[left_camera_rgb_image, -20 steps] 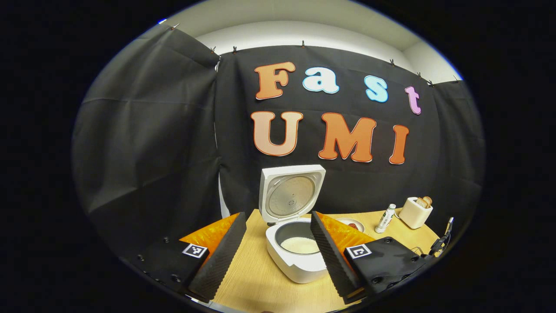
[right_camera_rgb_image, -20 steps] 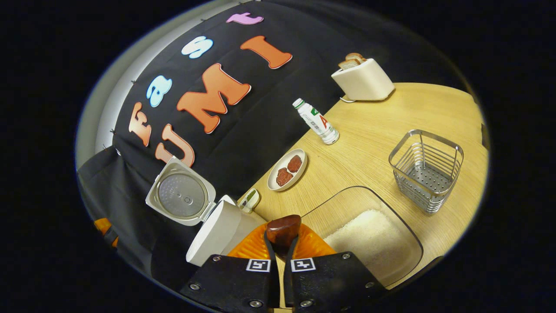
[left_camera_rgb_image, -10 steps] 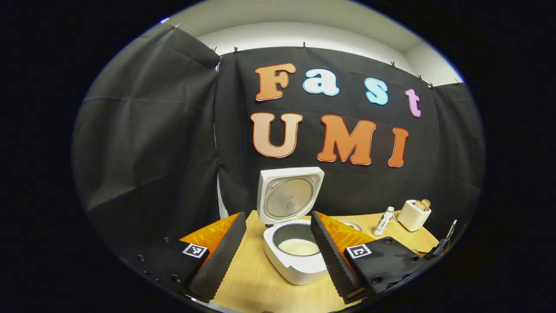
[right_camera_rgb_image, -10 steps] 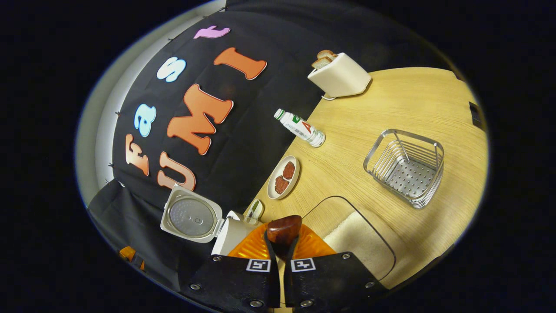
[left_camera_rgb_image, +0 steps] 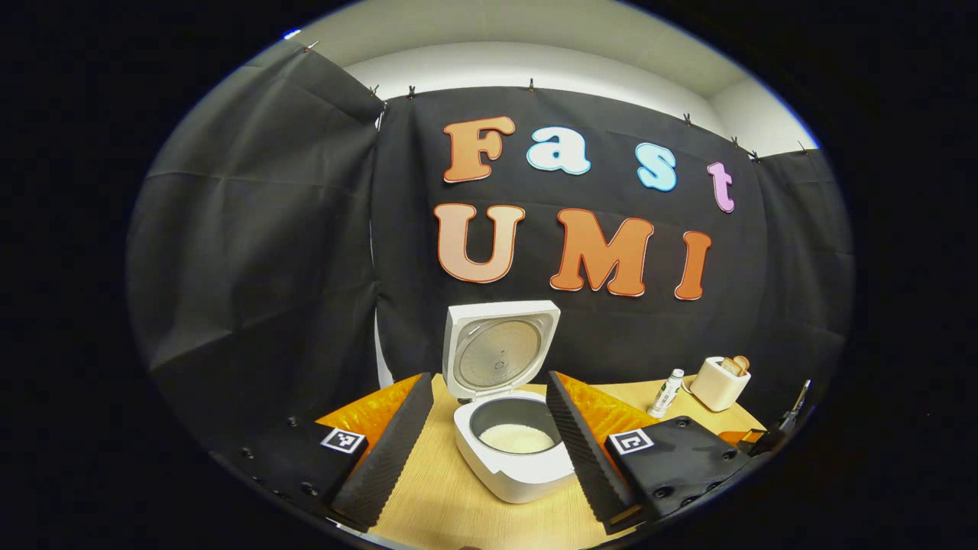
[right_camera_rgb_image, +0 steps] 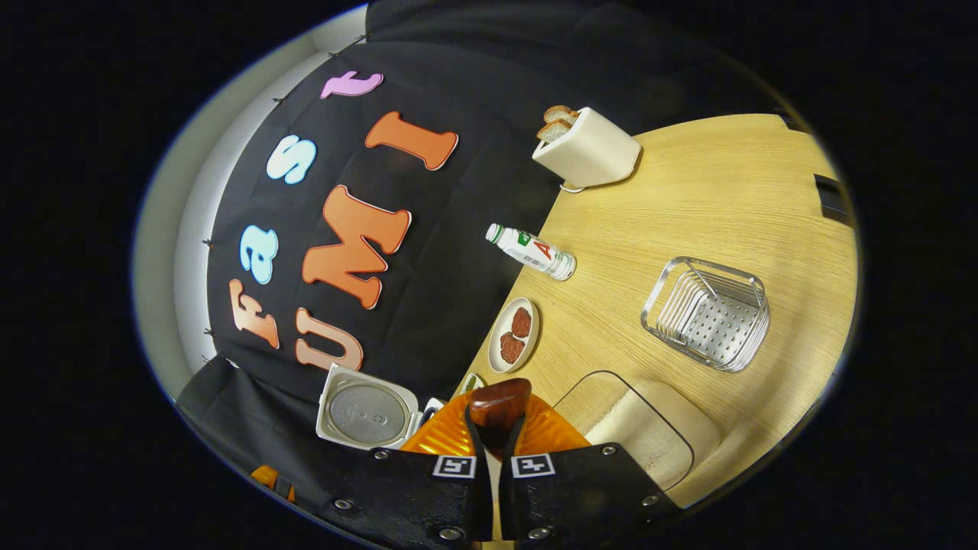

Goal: Close the left gripper, press the button to open the rice cooker; take a wooden spoon from the chopstick holder with the right hand, scoop a spoonful of rice and pour it into the rice cooker, then put the wooden spoon back into the chopstick holder.

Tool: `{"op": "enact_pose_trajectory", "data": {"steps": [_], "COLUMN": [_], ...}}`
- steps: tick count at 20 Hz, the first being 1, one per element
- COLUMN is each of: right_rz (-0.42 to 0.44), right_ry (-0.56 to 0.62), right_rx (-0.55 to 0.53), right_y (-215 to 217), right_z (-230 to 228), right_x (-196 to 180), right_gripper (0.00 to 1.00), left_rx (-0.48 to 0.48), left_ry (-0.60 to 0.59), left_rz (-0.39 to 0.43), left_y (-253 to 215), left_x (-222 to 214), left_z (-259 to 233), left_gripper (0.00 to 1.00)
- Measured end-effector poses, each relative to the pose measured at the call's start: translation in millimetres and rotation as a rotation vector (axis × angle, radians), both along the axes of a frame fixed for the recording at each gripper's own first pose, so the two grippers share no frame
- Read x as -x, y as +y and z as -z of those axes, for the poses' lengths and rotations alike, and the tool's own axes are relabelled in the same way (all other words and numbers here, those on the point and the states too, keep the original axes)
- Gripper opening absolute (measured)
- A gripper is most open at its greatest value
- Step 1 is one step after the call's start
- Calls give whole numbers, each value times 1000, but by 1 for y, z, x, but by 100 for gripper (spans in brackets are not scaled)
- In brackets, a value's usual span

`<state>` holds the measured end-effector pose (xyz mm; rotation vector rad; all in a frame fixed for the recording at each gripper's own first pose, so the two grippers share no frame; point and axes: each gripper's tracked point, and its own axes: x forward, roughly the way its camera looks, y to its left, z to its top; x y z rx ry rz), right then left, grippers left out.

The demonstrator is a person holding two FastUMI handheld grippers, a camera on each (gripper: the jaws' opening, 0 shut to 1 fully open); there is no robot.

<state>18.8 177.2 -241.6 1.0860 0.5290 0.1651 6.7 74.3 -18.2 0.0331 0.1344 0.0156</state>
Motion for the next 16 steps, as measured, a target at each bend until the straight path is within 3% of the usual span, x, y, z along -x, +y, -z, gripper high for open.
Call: {"op": "enact_pose_trajectory", "data": {"steps": [3, 8, 16], "right_rz": [14, 1, -89], "right_ry": [3, -26, -41], "right_rx": [-68, -87, -192], "right_y": [5, 24, 91], "right_z": [-21, -56, -109], "right_x": [-2, -19, -50], "right_gripper": [3, 3, 3], "left_rx": [-3, 11, 19], "left_ry": [-6, -2, 3], "left_rz": [0, -2, -10], "left_y": [0, 5, 15], "left_x": [-1, -5, -13], "left_z": [-2, -1, 5], "left_gripper": [100, 100, 100]}}
